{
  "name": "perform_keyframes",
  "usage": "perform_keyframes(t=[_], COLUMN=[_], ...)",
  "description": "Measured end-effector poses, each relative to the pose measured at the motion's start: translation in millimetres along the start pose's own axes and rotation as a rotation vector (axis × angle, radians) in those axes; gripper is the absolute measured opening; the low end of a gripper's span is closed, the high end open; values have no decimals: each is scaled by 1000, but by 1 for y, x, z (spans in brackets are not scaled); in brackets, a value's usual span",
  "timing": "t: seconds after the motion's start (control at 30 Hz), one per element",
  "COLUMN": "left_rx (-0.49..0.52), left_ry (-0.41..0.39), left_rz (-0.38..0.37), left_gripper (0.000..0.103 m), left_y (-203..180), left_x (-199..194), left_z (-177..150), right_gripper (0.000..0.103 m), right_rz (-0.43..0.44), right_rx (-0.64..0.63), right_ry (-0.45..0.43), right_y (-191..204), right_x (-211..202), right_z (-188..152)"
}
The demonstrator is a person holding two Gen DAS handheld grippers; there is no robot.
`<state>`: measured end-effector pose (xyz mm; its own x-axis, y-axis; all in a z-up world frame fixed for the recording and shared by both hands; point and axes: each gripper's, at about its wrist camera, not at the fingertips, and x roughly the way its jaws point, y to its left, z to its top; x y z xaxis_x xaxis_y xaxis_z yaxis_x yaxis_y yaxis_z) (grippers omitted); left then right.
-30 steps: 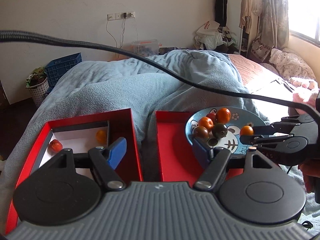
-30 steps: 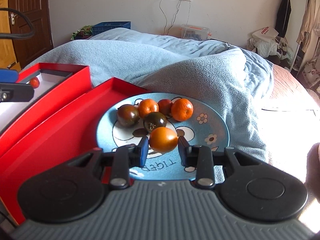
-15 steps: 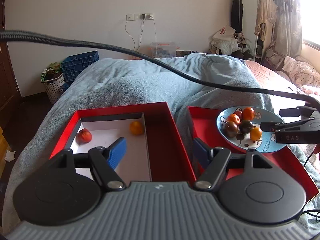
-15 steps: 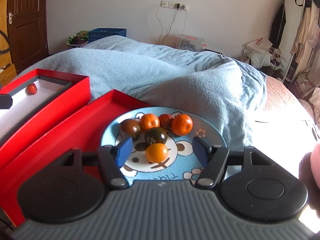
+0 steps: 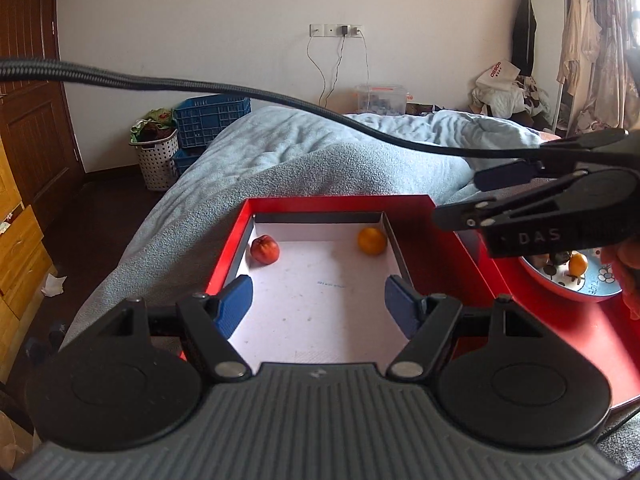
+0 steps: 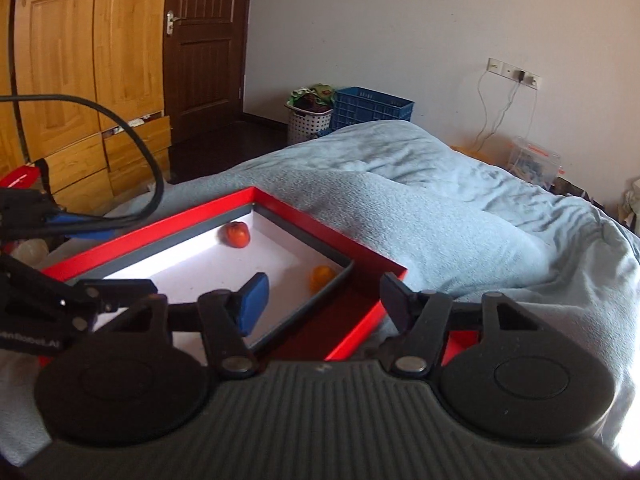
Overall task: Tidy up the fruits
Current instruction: 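Move both tools to the tray and grasp the last tangerine with the right tool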
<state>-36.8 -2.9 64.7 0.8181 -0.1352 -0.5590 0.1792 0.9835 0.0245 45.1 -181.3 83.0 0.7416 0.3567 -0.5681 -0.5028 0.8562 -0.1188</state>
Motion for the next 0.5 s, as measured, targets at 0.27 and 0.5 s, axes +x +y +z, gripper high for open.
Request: perform_keyframes(t=[0.27,0.5], left_rx=[8,-15], left_ry=[2,10], left_rz=[5,-16], left_gripper=[79,79], left_y=[22,34], left_x=[5,13], left_z=[-5,-5], right_gripper=[39,39], right_rz=[45,-33], right_rx=[-103,-250], right_ry=[172,282], right_y=[13,21], right_x=[86,134], right_z=[21,20])
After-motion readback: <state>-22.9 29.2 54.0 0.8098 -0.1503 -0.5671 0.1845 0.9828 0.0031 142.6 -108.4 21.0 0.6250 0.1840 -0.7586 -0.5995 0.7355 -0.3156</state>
